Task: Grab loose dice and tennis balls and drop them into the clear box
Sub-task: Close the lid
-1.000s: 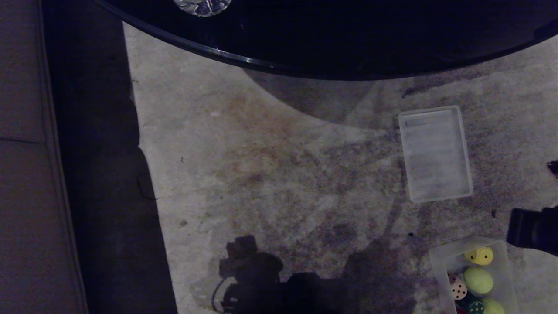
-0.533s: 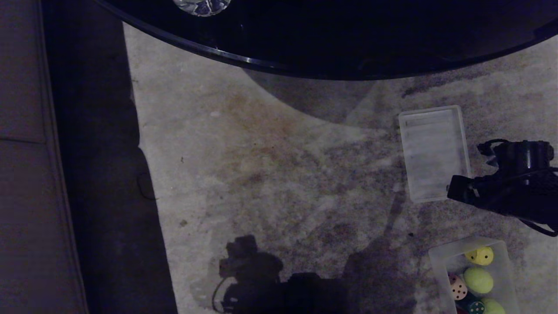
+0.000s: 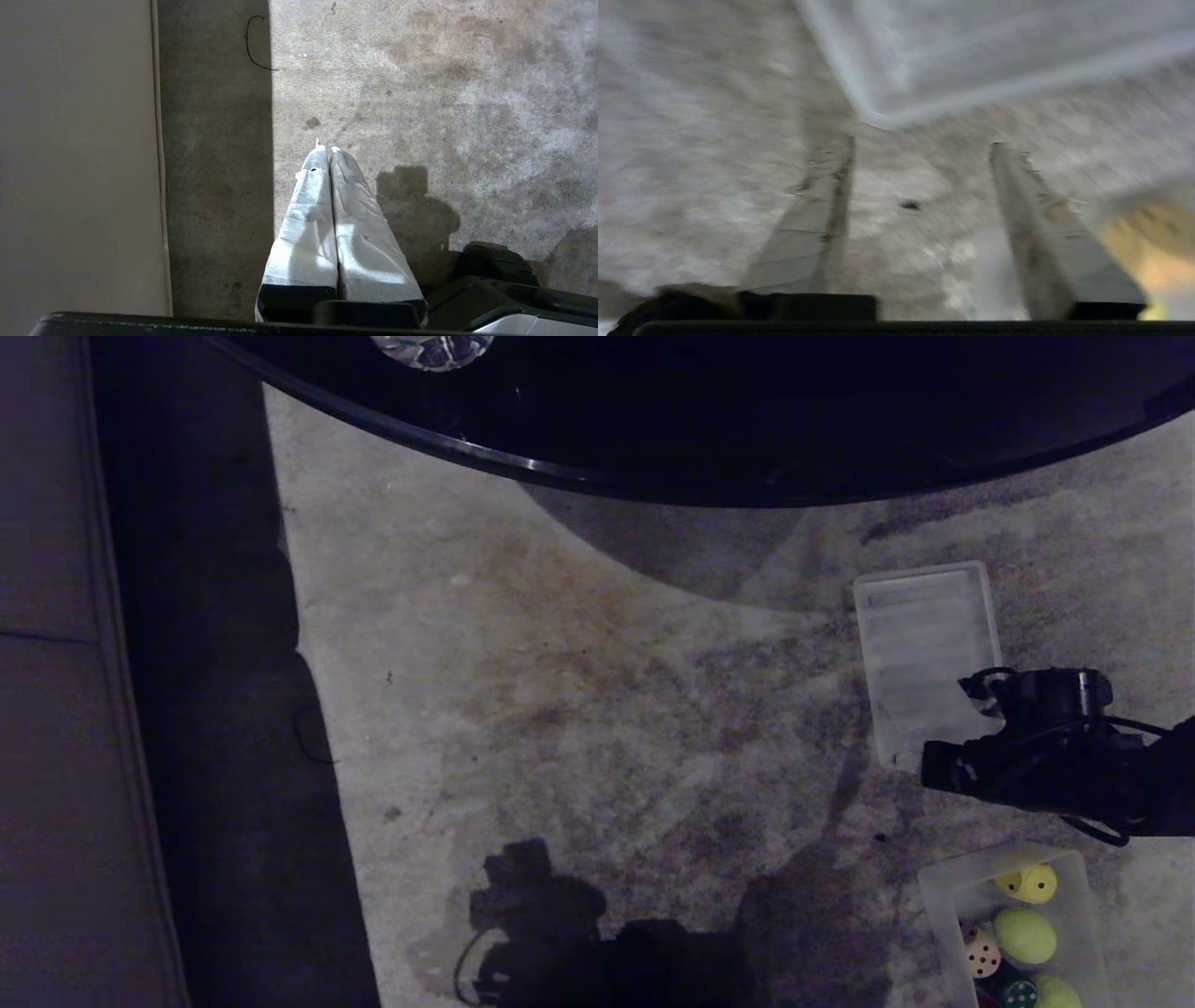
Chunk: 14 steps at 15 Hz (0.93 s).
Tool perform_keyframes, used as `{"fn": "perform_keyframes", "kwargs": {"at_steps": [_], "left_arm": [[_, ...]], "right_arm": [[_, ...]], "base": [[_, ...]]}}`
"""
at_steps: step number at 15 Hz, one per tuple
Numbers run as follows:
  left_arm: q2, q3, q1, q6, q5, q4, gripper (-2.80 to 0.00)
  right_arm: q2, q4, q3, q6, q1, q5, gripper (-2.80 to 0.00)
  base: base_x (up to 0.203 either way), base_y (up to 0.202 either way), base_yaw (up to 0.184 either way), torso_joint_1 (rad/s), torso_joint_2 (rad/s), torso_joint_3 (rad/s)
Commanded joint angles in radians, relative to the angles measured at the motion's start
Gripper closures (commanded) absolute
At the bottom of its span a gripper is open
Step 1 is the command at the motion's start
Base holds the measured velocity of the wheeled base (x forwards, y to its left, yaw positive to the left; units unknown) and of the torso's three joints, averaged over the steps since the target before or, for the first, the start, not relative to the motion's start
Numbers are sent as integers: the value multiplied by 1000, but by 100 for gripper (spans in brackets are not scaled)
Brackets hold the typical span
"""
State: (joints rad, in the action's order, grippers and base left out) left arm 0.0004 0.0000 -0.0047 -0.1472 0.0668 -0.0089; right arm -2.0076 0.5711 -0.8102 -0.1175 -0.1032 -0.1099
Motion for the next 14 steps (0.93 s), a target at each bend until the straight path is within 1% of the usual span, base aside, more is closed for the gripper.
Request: {"fn": "perform_keyframes", "kwargs": {"at_steps": [1,3,6,7,9,11,14], "left_arm": [[1,0,0,-2,1,0,0],[1,0,0,-2,1,0,0],[1,0,0,-2,1,0,0],[1,0,0,-2,1,0,0],[1,0,0,-2,1,0,0],[1,0,0,-2,1,0,0],[1,0,0,-2,1,0,0]], "right_arm": [[-17,9,-2,38,6,-39,-280],[-24,7,-1,107,5,-45,-280],[-67,7,-7,258,5,-47,-280],[-75,8,-24,285,6,-61,-280],[-95,8,-50,367,9,-85,-280],[-124,10,-75,410,17,-93,-280],[-167,30,-116,426,34,-94,-280]], "base": [[0,0,0,0,0,0],[0,0,0,0,0,0],[0,0,0,0,0,0],[0,0,0,0,0,0],[0,0,0,0,0,0],[0,0,0,0,0,0],[0,0,0,0,0,0]]}}
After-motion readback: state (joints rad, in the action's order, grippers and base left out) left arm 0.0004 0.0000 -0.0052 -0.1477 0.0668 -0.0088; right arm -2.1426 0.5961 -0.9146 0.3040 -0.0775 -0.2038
